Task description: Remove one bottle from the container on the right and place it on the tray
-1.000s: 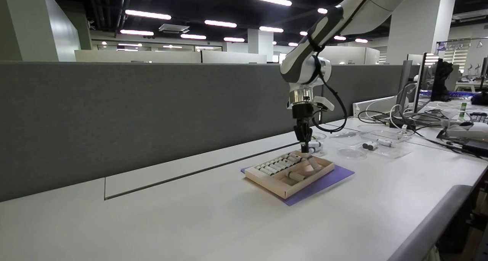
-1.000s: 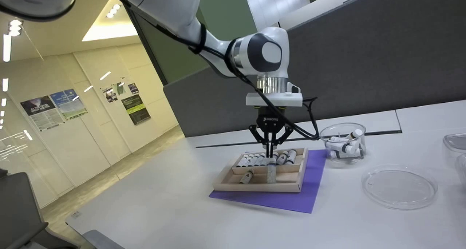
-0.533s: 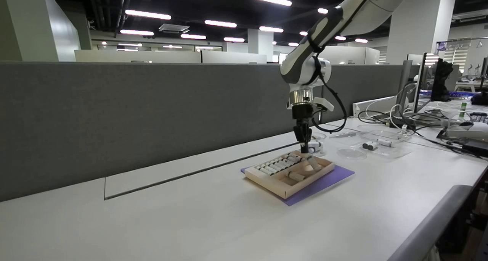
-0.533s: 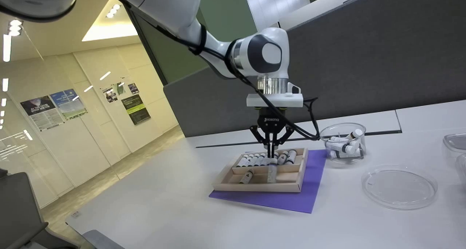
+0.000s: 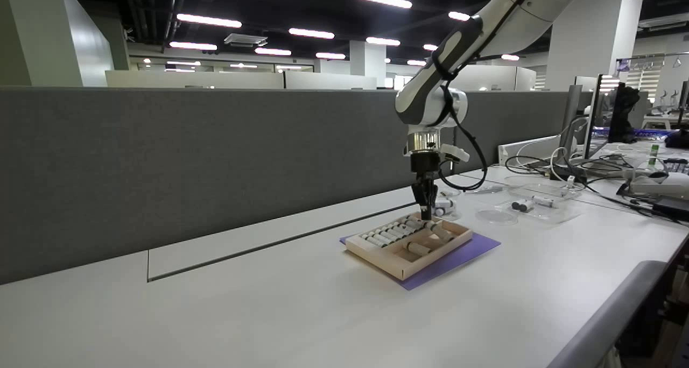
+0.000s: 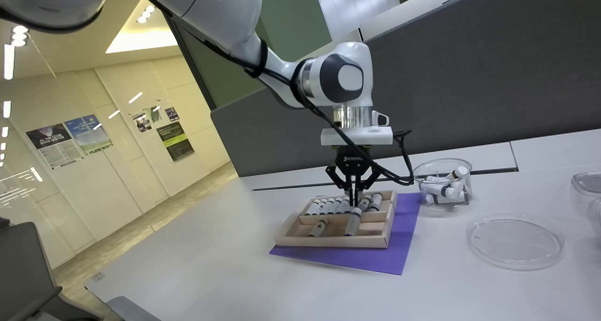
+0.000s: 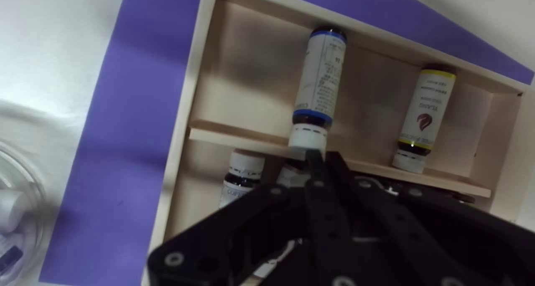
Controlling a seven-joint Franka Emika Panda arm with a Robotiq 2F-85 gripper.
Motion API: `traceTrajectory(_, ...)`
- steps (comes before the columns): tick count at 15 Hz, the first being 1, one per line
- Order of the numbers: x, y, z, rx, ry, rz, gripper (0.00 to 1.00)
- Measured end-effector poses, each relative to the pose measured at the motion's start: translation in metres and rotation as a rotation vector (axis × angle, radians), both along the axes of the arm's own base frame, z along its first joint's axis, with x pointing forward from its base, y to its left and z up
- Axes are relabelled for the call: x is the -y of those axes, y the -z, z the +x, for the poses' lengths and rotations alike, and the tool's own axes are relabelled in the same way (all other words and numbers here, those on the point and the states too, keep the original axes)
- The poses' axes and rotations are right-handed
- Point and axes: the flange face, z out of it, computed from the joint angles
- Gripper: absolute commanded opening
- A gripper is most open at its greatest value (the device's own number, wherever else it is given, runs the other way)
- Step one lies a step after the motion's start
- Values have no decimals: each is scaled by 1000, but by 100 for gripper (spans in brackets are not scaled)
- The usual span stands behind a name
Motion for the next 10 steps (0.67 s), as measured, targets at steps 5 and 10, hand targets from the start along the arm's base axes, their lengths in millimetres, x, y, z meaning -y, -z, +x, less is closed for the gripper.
traceTrajectory(5,1,2,4,55,9,-18,0)
traceTrajectory(10,2,4,-1,21,6,-8,0)
